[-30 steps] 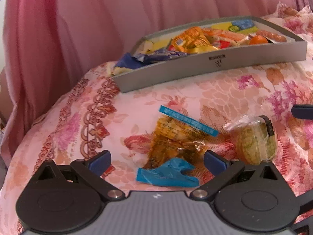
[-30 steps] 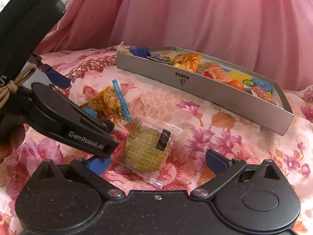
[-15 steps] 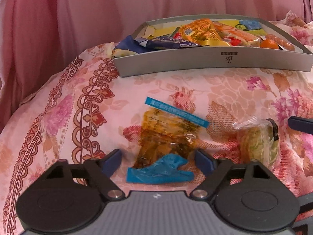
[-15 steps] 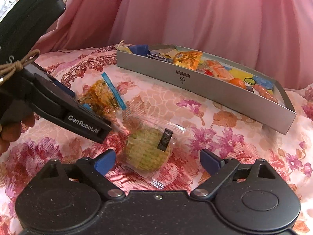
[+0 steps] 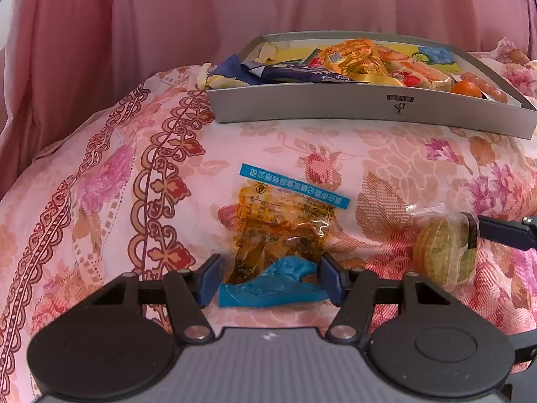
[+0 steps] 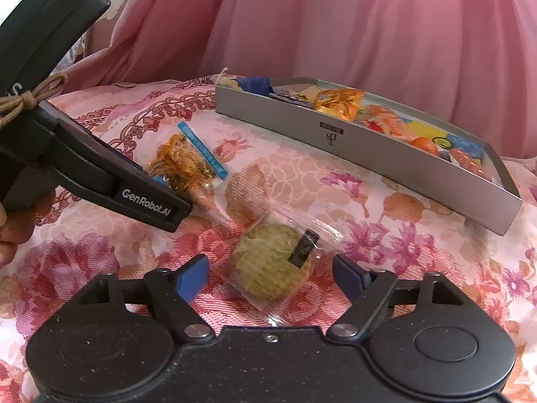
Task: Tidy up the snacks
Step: 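Grasp the wrapped round biscuit with the right tool while the left tool grasps the yellow meat pack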
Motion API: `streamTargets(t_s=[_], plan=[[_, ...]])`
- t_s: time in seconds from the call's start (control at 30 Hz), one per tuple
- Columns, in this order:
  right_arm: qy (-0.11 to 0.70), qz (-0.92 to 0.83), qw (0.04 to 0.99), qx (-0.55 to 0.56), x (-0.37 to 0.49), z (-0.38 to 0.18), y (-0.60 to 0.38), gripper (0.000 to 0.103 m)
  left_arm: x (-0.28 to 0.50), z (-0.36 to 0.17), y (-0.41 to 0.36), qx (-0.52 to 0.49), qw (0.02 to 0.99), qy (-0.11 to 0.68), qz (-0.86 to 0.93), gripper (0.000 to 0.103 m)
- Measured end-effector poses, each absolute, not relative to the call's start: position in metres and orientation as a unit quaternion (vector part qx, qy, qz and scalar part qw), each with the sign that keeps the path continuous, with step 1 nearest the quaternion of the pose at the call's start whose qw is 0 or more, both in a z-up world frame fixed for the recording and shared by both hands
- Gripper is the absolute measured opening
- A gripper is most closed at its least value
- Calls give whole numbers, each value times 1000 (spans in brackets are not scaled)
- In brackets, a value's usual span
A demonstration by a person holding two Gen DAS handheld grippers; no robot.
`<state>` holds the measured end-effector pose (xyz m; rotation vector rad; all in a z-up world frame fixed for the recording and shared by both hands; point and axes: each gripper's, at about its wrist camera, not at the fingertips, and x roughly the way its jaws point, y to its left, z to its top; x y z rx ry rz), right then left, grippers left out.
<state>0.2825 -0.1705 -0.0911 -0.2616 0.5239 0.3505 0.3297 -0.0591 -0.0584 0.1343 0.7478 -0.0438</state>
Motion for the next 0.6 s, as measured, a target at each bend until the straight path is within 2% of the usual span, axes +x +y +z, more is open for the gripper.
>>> streamTargets(t_s=[0.13, 0.4, 0.6], plan=[[257, 178, 941, -128, 283, -92, -169, 71, 329, -58, -59, 61, 930, 362, -17, 63], [269, 181, 937, -129, 287, -95, -168, 66, 326, -56, -59, 55, 930, 364, -17, 61], [266, 184, 936, -140, 287, -97, -163, 55, 323, -54, -61, 58, 929, 366, -13, 60]])
